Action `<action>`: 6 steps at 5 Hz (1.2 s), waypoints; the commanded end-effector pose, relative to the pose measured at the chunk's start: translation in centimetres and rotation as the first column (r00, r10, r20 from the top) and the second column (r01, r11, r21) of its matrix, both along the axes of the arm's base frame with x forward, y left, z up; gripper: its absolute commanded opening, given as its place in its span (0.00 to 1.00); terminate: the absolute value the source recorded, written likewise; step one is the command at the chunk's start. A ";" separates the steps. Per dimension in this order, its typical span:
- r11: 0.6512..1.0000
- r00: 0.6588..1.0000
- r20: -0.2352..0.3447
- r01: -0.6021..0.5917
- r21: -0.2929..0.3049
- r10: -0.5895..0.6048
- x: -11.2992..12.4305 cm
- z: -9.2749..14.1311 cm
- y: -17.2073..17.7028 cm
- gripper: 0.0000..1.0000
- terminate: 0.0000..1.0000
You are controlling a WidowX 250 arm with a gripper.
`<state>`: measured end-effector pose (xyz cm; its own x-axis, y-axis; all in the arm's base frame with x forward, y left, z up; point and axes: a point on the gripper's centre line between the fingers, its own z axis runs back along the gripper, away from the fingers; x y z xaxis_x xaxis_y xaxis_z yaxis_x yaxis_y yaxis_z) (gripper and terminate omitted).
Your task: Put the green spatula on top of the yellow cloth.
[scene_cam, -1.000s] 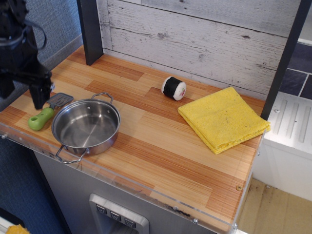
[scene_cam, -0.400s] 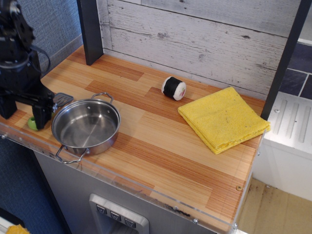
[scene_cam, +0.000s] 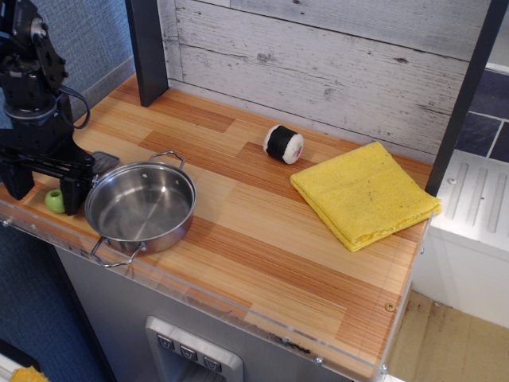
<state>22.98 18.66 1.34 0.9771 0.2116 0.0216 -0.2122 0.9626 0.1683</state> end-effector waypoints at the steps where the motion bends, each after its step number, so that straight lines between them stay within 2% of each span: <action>1: 0.999 0.999 0.049 0.009 0.035 -0.010 1.0 1.3 0.7 0.00 0.00; 4: 0.999 0.999 0.048 0.011 0.030 -0.013 0.8 1.3 1.0 0.00 0.00; 5: 1.000 0.994 0.107 0.000 0.022 -0.002 1.3 2.8 0.8 0.00 0.00; 6: 0.999 0.987 0.158 -0.006 0.041 -0.001 2.2 4.7 0.2 0.00 0.00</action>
